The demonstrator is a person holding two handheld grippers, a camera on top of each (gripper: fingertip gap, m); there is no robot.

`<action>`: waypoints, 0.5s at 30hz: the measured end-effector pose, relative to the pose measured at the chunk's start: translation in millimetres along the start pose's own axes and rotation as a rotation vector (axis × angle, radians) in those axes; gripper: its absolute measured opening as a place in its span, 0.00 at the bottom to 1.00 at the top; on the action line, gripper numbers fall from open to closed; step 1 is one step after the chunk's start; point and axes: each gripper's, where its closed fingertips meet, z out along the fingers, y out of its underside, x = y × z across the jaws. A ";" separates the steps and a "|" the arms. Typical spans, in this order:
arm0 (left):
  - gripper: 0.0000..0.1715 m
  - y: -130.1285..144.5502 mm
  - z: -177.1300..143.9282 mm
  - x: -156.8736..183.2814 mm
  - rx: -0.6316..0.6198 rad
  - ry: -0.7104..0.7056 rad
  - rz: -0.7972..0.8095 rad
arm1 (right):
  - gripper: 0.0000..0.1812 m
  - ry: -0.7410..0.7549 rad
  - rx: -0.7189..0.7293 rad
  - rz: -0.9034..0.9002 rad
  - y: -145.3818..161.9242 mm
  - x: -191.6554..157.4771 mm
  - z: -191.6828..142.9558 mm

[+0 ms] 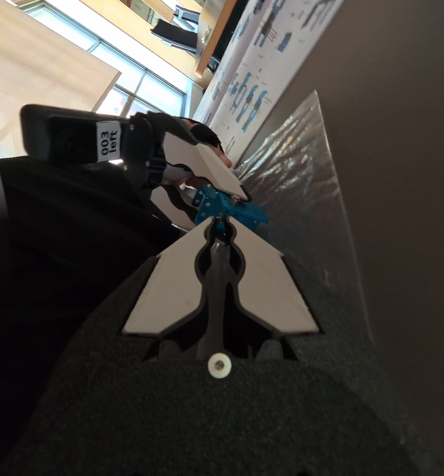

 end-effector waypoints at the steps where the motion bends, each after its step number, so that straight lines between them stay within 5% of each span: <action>1: 0.24 0.4 0.3 0.9 -0.004 0.001 0.005 | 0.03 0.001 -0.004 0.008 1.4 1.4 -0.2; 11: 0.27 -1.5 -2.9 3.5 0.007 0.001 0.016 | 0.03 -0.009 -0.010 -0.018 6.7 -0.7 -4.7; 15: 0.28 -3.3 -5.3 1.5 0.014 -0.010 0.023 | 0.02 0.089 -0.081 -0.163 13.1 0.4 -14.0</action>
